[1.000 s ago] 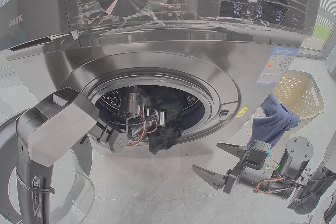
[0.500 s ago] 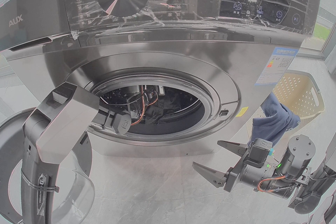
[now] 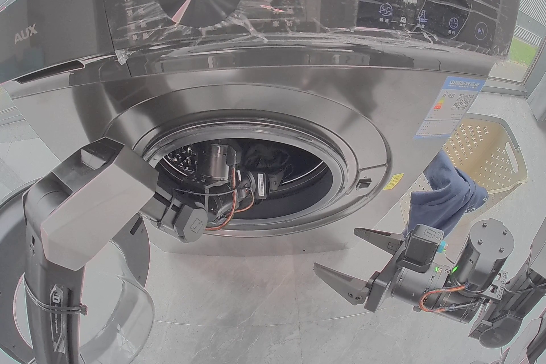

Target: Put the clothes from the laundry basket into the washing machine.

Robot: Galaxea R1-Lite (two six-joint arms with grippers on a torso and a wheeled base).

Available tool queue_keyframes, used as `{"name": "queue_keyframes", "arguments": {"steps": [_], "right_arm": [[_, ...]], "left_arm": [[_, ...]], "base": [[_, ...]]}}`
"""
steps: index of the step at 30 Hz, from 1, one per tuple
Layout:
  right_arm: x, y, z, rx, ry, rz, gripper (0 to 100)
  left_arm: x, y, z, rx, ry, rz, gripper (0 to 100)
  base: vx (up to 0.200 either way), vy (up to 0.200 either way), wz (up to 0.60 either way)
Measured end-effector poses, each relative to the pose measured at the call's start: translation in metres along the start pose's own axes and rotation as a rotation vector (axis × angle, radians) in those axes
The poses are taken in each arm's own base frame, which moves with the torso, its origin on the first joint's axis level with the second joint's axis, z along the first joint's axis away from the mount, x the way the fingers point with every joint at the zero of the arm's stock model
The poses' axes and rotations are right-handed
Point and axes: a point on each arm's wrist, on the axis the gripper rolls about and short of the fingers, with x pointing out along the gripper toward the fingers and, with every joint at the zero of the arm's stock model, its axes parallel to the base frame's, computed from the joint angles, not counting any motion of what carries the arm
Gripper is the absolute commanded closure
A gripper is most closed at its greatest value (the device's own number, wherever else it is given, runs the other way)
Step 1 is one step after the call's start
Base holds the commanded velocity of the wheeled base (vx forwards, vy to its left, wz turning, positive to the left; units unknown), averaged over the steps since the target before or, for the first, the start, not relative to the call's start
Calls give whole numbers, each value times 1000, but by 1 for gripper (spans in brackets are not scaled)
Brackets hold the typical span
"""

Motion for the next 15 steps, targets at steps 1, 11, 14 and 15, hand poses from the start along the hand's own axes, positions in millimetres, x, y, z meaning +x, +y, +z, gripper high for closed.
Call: {"name": "queue_keyframes", "arguments": {"steps": [1, 11, 14, 15], "right_arm": [[0, 0, 0, 0, 0, 0, 0], [0, 1, 0, 0, -2, 2, 0], [0, 1, 0, 0, -2, 3, 0], [0, 1, 0, 0, -2, 3, 0]], "left_arm": [[-2, -1, -2, 2, 15, -4, 0], [-1, -4, -14, 18, 62, -23, 100], [5, -4, -13, 17, 52, -20, 100], [6, -3, -13, 16, 48, -18, 100]], "base": [[0, 0, 0], [0, 0, 0], [0, 0, 0], [0, 0, 0]]}}
